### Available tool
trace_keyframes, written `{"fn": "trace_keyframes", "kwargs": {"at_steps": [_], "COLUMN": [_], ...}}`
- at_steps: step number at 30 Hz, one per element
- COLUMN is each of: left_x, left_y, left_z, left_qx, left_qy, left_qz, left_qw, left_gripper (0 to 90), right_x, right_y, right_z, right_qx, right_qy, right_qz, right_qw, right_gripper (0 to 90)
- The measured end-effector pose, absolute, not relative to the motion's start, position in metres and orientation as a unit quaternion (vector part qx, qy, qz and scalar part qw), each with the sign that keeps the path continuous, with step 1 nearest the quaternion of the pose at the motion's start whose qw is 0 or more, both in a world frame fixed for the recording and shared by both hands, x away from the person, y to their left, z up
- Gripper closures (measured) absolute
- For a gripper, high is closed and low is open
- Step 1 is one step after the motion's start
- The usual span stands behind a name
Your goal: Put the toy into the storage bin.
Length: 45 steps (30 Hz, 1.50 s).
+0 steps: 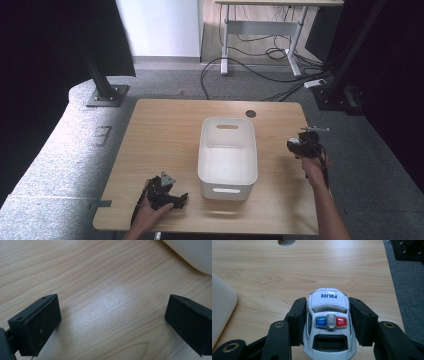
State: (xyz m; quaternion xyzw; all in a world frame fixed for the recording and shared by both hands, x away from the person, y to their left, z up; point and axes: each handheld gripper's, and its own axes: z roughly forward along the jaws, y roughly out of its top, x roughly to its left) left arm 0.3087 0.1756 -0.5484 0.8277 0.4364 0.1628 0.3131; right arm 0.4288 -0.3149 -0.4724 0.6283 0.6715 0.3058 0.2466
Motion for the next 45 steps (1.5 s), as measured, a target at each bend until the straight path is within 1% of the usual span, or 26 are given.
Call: {"fn": "trace_keyframes", "kwargs": {"at_steps": [15,28,45], "left_x": [0.309,0.309,0.309], "left_y": [0.176,0.176,0.176], "left_z": [-0.548,-0.548,-0.548], "left_qx": [0.828,0.828,0.828], "left_qy": [0.436,0.436,0.436], "left_qz": [0.163,0.163,0.163], "left_qw": [0.313,0.313,0.313], "left_gripper": [0.4,0.4,0.4], "right_x": [0.415,0.402,0.400], "right_y": [-0.317,-0.310,-0.293], "right_z": [-0.468,-0.448,-0.431], "right_qx": [0.628,0.617,0.604], "right_qy": [0.665,0.665,0.666], "right_qz": [0.324,0.342,0.361], "right_qw": [0.240,0.246,0.248], "right_gripper": [50.1,50.1,50.0]}}
